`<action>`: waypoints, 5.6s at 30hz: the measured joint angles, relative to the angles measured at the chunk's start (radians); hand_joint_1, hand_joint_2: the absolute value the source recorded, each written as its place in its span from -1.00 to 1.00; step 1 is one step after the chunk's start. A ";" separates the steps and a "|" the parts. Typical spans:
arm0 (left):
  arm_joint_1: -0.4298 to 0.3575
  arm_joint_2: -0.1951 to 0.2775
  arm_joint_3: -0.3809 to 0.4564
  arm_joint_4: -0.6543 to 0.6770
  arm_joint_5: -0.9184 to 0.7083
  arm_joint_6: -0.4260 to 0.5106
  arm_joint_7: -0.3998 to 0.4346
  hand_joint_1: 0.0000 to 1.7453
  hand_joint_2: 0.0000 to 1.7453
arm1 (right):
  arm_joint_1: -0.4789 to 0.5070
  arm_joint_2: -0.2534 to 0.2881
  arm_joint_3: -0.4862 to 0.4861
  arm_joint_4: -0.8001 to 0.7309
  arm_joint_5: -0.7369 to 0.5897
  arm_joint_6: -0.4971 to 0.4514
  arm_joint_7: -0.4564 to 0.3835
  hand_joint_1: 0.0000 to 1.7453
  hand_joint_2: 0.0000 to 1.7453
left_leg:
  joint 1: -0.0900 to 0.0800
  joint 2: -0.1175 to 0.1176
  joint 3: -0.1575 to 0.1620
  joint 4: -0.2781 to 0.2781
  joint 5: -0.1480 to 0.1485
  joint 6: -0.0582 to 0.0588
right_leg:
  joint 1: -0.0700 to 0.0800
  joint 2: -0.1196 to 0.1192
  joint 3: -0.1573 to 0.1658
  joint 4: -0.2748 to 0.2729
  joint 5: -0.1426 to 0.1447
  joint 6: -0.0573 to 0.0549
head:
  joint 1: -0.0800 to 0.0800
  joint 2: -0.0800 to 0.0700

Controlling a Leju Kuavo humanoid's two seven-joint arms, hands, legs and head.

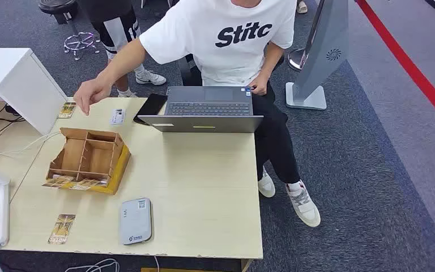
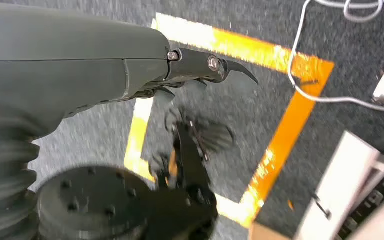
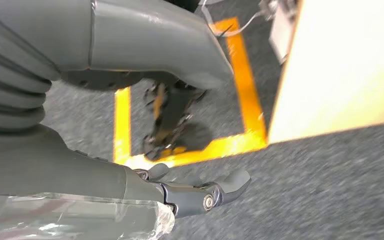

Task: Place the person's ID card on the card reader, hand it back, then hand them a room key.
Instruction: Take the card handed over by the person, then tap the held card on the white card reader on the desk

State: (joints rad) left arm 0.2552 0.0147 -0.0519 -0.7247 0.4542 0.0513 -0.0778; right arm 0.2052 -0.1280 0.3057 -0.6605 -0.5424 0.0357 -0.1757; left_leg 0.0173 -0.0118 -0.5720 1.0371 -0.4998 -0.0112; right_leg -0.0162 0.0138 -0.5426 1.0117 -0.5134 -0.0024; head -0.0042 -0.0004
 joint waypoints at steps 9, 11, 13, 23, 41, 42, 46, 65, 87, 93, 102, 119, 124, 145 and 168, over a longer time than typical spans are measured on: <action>0.048 -0.030 0.003 -0.115 0.123 -0.032 0.008 -1.00 1.00 | 0.001 -0.054 0.113 -0.080 -0.159 0.017 -0.077 -1.00 -1.00 | 0.000 -0.001 0.000 0.000 0.000 0.000 | 0.000 -0.001 0.000 0.000 0.000 0.000 | 0.000 0.000; 0.065 -0.041 0.008 -0.153 0.155 -0.043 0.016 -1.00 1.00 | 0.005 -0.070 0.143 -0.104 -0.205 0.020 -0.101 -1.00 -1.00 | 0.000 -0.001 0.000 0.000 0.000 0.000 | 0.000 -0.001 0.000 0.000 0.000 0.000 | 0.000 0.000; 0.084 -0.056 0.018 -0.196 0.186 -0.056 0.024 -1.00 1.00 | 0.010 -0.087 0.174 -0.130 -0.257 0.026 -0.126 -1.00 -1.00 | 0.000 0.000 0.000 0.000 0.000 0.000 | 0.000 0.000 -0.001 0.000 0.000 0.000 | -0.001 0.000; 0.163 -0.132 0.088 -0.425 0.243 -0.081 0.025 -1.00 1.00 | 0.040 -0.150 0.278 -0.262 -0.449 -0.024 -0.222 -1.00 -1.00 | 0.000 -0.001 -0.001 0.000 0.000 0.000 | 0.000 -0.001 -0.001 0.000 0.000 0.000 | 0.000 0.000; 0.301 -0.233 0.251 -0.908 0.177 -0.087 -0.100 -1.00 1.00 | 0.113 -0.239 0.412 -0.519 -0.628 -0.292 -0.333 -1.00 -1.00 | 0.000 -0.001 -0.002 0.000 0.000 0.000 | 0.000 -0.001 -0.002 0.000 0.000 0.000 | 0.000 0.000; 0.307 -0.237 0.253 -0.938 0.164 -0.088 -0.114 -1.00 1.00 | 0.117 -0.242 0.418 -0.531 -0.634 -0.304 -0.337 -1.00 -1.00 | 0.000 -0.001 -0.002 0.000 0.000 0.000 | 0.000 -0.001 -0.002 0.000 0.000 0.000 | 0.000 0.000; 0.328 -0.256 0.253 -1.049 0.104 -0.082 -0.164 -1.00 1.00 | 0.128 -0.253 0.439 -0.573 -0.655 -0.347 -0.353 -1.00 -1.00 | 0.000 -0.001 -0.002 0.000 0.000 0.000 | 0.000 -0.001 -0.002 0.000 0.000 0.000 | 0.000 0.000; 0.230 -0.156 0.246 -1.320 -0.349 -0.022 -0.228 -1.00 1.00 | 0.149 -0.300 0.540 -0.704 -0.717 -0.480 -0.398 -1.00 -1.00 | 0.000 -0.001 -0.001 0.000 0.000 0.000 | 0.000 -0.001 -0.003 0.000 0.000 0.000 | 0.000 0.000; -0.117 0.213 0.112 -1.217 -0.975 -0.027 -0.049 -1.00 1.00 | 0.089 -0.352 0.674 -0.716 -0.772 -0.506 -0.430 -1.00 -1.00 | 0.000 0.000 -0.001 0.000 0.001 0.000 | 0.000 0.000 -0.003 0.000 0.000 0.000 | 0.000 0.000; -0.210 0.317 0.068 -1.165 -1.143 -0.026 -0.005 -1.00 1.00 | 0.067 -0.363 0.712 -0.715 -0.791 -0.506 -0.442 -1.00 -1.00 | 0.000 0.000 -0.001 0.000 0.001 0.000 | 0.000 0.001 -0.003 0.000 0.000 0.000 | 0.000 0.000; -0.337 0.469 0.016 -1.092 -1.405 -0.006 0.055 1.00 1.00 | 0.038 -0.382 0.762 -0.708 -0.827 -0.487 -0.473 -1.00 1.00 | 0.000 0.000 -0.002 0.000 0.001 0.000 | 0.000 0.002 -0.003 0.000 0.000 0.000 | 0.000 0.000; -0.389 0.559 -0.005 -1.045 -1.589 0.139 0.069 1.00 1.00 | 0.011 -0.389 0.813 -0.683 -0.868 -0.439 -0.507 -1.00 1.00 | 0.000 0.000 -0.002 0.000 0.001 0.000 | 0.000 0.002 -0.003 0.000 0.000 0.000 | 0.000 0.000; -0.373 0.553 -0.004 -1.047 -1.583 0.161 0.054 1.00 1.00 | 0.010 -0.390 0.816 -0.679 -0.876 -0.433 -0.513 -1.00 1.00 | 0.000 0.000 -0.002 0.000 0.001 0.000 | 0.000 0.002 -0.003 0.000 0.000 0.000 | 0.000 0.000; -0.169 0.441 -0.013 -1.159 -1.570 0.256 -0.021 1.00 1.00 | 0.022 -0.394 0.817 -0.693 -0.890 -0.444 -0.523 -1.00 1.00 | 0.000 0.000 -0.002 0.000 0.000 0.001 | 0.000 0.002 -0.003 0.000 0.000 0.000 | 0.000 0.000; 0.093 0.416 -0.199 -1.083 -1.506 0.260 0.140 1.00 1.00 | 0.049 -0.402 0.784 -0.725 -0.875 -0.437 -0.519 -1.00 1.00 | 0.000 0.000 -0.003 0.000 -0.001 0.001 | 0.000 0.001 -0.002 -0.001 -0.001 0.001 | 0.001 0.000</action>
State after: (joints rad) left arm 0.3483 0.4306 -0.2512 -1.8079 -1.0520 0.3111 0.0623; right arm 0.2543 -0.5302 1.0894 -1.3856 -1.4173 -0.4017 -0.6943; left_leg 0.0172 -0.0119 -0.5748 1.0373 -0.5007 -0.0102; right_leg -0.0163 0.0149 -0.5449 1.0107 -0.5139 -0.0014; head -0.0036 -0.0004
